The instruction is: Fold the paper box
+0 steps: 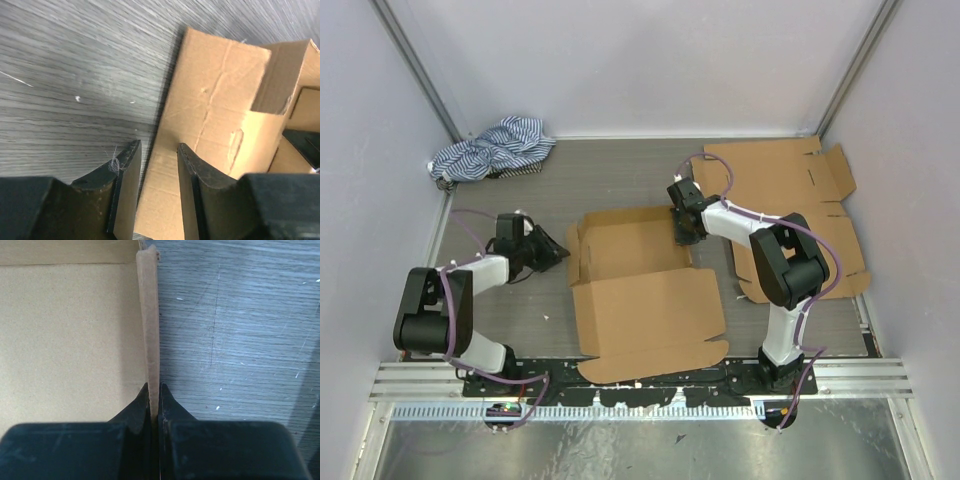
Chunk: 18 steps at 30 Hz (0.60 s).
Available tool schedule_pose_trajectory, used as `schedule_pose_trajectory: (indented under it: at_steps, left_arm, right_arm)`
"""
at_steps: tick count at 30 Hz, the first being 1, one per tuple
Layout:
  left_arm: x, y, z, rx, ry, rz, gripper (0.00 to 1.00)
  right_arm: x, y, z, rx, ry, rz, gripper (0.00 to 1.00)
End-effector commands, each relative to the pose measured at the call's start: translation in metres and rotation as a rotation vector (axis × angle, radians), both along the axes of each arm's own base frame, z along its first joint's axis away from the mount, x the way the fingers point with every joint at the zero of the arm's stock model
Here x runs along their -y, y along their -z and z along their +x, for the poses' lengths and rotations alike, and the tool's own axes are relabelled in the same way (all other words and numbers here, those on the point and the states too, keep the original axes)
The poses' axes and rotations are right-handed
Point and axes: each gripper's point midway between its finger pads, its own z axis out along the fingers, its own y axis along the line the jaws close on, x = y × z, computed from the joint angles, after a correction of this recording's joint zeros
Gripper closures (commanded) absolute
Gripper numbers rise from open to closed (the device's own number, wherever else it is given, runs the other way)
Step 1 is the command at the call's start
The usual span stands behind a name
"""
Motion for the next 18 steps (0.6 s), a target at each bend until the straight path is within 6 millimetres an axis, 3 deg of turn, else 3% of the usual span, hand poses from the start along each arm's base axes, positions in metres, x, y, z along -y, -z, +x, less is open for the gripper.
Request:
schedule_pose_trajectory:
  at_steps: [1,10,18]
  left_arm:
    - [0.024,-0.016,0.000,0.085,0.051,-0.157,0.58]
    - [0.035,-0.022,-0.008,0.111,0.032,-0.273,0.57]
    - [0.008,-0.019,-0.017,0.104,-0.013,-0.100,0.57]
  right_arm:
    - [-0.010,0.002,-0.011,-0.056,-0.042,0.029,0.99]
    - [-0.008,0.005,-0.012,-0.063,-0.038,0.018,0.99]
    - [-0.002,0.001,-0.014,-0.058,-0.036,0.036,0.99]
